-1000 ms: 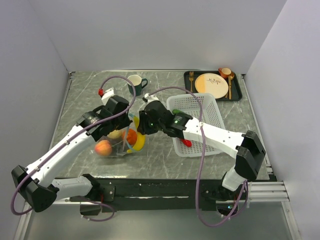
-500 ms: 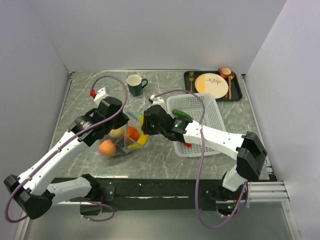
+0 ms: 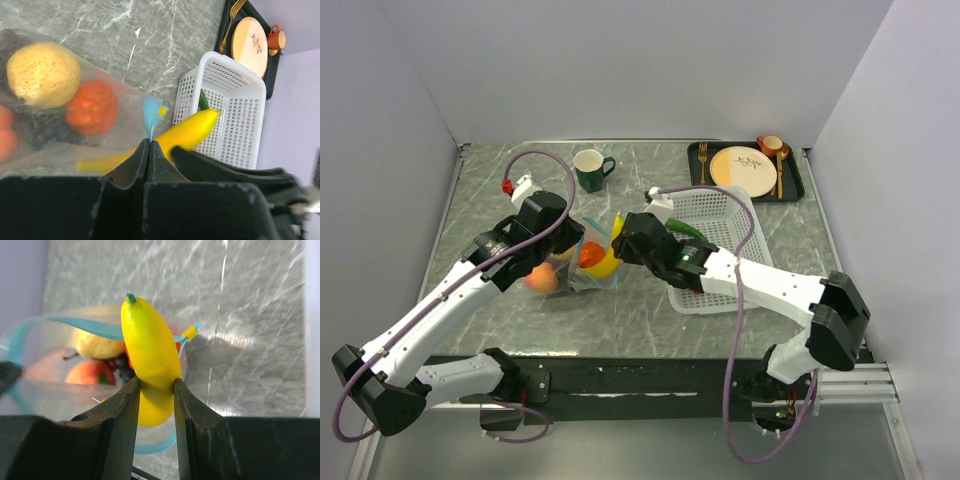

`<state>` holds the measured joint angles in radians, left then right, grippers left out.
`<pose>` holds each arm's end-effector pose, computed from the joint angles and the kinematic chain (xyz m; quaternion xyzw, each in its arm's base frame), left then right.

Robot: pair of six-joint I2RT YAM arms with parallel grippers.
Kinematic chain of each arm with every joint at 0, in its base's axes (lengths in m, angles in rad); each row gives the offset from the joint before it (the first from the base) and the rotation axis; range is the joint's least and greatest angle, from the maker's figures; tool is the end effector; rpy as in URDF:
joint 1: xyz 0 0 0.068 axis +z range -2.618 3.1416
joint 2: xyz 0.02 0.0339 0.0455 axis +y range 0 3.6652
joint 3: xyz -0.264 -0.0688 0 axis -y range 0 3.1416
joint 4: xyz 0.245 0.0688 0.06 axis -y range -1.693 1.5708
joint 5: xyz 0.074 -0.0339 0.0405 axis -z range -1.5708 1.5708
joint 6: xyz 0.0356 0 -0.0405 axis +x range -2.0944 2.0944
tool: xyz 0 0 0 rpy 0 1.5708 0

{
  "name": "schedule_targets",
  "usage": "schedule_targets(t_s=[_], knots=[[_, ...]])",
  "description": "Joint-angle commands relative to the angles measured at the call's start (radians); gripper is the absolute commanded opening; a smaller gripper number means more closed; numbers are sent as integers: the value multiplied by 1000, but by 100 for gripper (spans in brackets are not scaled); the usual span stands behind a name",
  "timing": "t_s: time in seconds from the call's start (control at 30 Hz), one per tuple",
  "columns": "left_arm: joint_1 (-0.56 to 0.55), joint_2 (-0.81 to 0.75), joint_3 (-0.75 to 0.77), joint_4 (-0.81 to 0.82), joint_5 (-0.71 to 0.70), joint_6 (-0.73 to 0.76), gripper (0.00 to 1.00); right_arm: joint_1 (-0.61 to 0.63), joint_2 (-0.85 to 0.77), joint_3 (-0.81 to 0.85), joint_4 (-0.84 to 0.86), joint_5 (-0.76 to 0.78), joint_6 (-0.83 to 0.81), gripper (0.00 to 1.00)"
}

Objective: Place the food in the zip-top bag and seal the zipper
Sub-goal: Place the fake fruit in the zipper food storage bag.

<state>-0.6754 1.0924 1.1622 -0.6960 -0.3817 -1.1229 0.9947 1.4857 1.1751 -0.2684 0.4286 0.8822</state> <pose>0.1842 -0.1306 0.3621 -0.2782 0.8334 -0.2445 0.4102 0.1967 0.2756 0.3006 0.0527 0.8638 0.2645 0.4257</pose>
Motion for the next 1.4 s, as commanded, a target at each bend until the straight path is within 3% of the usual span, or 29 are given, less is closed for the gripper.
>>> schedule_targets(t_s=[0.0,0.23,0.4,0.57,0.73,1.23,1.37], knots=[[-1,-34,-10,73,12,-11,1,-16,-67,20,54,88,17,1],[-1,-11,10,72,40,2,1,-16,18,115,-30,107,-20,2],[-1,-28,14,75,46,9,1,-16,73,169,-118,254,-31,1],[-3,-45,7,67,27,3,1,-14,51,161,-176,303,-46,1],[-1,-39,17,69,27,9,1,-18,38,124,-170,298,-42,2],[-3,-29,7,99,66,9,1,-10,172,247,-89,199,-49,2],[-1,-31,14,96,47,9,1,21,162,198,-62,182,-46,1]])
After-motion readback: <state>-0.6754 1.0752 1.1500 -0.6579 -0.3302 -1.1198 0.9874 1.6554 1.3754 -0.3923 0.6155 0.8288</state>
